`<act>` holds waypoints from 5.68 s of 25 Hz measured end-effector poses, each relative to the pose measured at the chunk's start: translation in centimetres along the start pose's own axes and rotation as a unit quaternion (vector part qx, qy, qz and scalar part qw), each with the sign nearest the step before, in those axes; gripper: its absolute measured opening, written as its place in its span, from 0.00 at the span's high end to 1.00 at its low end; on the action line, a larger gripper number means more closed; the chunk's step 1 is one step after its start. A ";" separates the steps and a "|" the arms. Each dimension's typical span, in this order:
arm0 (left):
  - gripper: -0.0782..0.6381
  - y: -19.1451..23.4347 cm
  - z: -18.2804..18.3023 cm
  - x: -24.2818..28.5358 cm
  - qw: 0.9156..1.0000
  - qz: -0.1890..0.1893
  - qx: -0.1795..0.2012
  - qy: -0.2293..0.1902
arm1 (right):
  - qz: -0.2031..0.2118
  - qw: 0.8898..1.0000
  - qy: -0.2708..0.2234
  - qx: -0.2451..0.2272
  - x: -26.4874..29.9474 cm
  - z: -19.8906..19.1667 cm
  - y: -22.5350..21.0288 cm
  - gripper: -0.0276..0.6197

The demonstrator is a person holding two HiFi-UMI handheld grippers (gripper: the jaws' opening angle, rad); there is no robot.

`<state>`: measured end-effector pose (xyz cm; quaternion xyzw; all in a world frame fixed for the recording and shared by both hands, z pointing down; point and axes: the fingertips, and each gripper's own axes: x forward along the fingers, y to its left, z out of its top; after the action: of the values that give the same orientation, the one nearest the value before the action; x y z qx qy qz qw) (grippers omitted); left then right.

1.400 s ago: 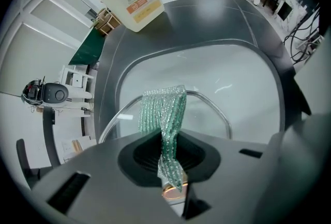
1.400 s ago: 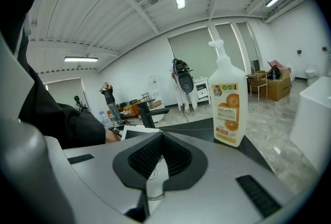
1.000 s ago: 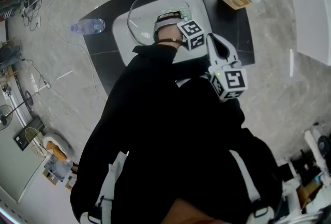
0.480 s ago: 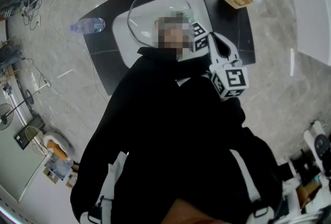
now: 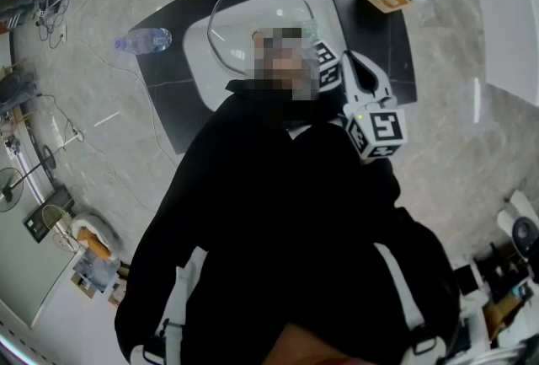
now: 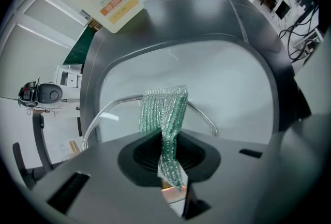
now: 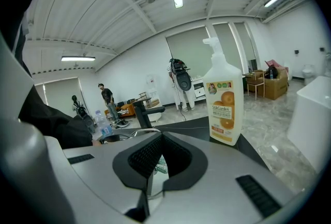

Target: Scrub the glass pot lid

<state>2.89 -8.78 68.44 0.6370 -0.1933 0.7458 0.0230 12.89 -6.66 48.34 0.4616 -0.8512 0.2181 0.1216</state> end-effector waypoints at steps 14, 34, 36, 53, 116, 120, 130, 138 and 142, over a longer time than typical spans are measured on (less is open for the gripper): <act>0.82 -2.5 -1.1 0.3 1.000 -0.012 0.022 0.016 | -0.011 1.000 0.005 0.002 -0.4 -0.3 -0.5 0.96; 0.82 -6.4 -0.9 2.0 0.999 -0.027 0.039 -0.004 | -0.018 1.000 0.010 0.007 -0.9 -1.1 -1.3 0.96; 0.82 -6.7 -1.0 2.1 0.999 -0.034 0.035 -0.004 | -0.015 1.000 0.009 0.008 -0.9 -0.9 -1.2 0.96; 0.82 -9.2 -2.3 2.6 0.996 -0.082 0.020 0.008 | -0.011 1.000 0.021 0.005 -0.5 -1.0 -1.2 0.96; 0.82 -5.3 -14.6 -11.0 0.901 -0.122 -0.353 -0.223 | 0.035 0.997 -0.001 -0.064 1.6 4.5 7.1 0.96; 0.82 -1.3 -16.3 -15.7 0.857 -0.062 -0.412 -0.303 | 0.033 0.997 -0.014 -0.069 0.7 5.4 9.2 0.96; 0.82 3.8 -20.8 -24.5 0.764 0.048 -0.471 -0.438 | 0.051 0.994 -0.051 -0.084 -0.2 9.2 15.5 0.96; 0.82 5.9 -23.6 -30.1 0.695 0.127 -0.474 -0.526 | 0.064 0.988 -0.091 -0.107 0.0 11.7 19.3 0.96; 0.82 6.4 -24.8 -31.3 0.677 0.149 -0.476 -0.542 | 0.063 0.987 -0.099 -0.111 0.0 12.3 19.9 0.96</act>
<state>-16.35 -0.21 33.91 0.7953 -0.5933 0.0712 0.1024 -3.87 -3.13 32.41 0.4101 -0.9054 0.0828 0.0727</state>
